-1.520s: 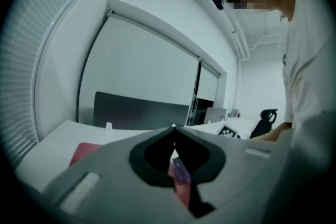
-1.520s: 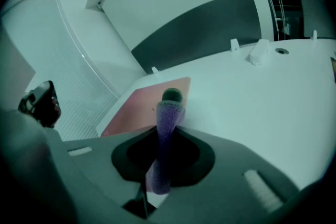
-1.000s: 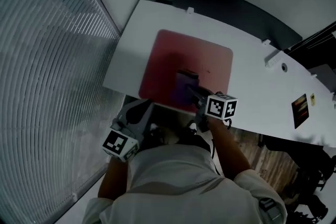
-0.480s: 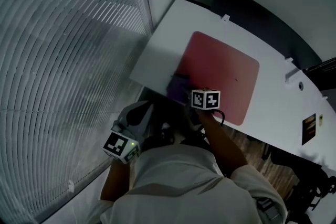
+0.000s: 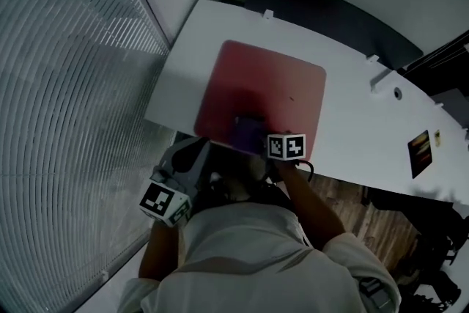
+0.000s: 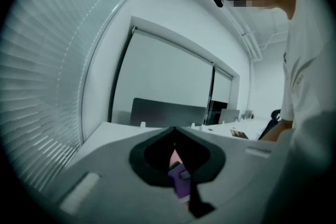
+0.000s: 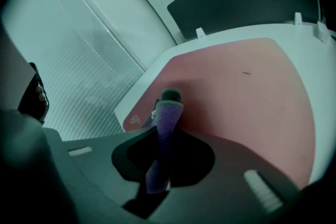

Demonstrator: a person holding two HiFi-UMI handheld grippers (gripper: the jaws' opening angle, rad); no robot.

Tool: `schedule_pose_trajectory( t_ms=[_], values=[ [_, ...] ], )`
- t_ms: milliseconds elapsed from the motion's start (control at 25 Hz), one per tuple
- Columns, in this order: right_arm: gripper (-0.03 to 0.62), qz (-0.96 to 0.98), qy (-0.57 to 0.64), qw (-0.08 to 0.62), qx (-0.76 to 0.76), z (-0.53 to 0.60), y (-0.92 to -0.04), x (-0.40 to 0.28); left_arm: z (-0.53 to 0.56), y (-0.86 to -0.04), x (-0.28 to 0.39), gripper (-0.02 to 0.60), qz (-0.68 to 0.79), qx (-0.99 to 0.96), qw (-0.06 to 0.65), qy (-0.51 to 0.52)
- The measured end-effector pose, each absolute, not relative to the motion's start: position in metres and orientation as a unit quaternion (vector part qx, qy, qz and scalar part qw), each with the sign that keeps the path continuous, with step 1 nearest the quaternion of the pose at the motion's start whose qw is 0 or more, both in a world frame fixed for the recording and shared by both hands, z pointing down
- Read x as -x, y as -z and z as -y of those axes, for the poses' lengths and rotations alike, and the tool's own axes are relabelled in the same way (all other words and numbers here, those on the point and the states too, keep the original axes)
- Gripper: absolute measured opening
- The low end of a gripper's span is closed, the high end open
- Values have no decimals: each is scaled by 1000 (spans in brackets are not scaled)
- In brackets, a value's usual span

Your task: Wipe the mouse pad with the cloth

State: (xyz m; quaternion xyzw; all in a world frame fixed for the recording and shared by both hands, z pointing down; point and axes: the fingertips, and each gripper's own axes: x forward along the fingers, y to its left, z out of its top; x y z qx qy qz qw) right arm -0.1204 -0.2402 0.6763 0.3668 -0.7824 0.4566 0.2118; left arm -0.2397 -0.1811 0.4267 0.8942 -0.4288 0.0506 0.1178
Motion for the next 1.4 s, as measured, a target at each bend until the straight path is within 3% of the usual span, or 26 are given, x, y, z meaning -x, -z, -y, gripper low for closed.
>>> schedule_pose_trajectory(
  t_ms=[320,720,1000,1400],
  values=[
    [46,767,-457,217,-394,218,-689,-17,185,-437,107,0,381,-917,113,-43],
    [46,736,-479,163,-451,191,-667,-132,182,-415,36,0,340,-935,94,-37],
    [46,773,-406,57,-484,206,-572,-132,189,-391,43,0,322,-943,77,-26],
    [44,842,-154,-23,-517,220,-389,-88,201,-339,77,0,320,-947,-7,-30]
  ],
)
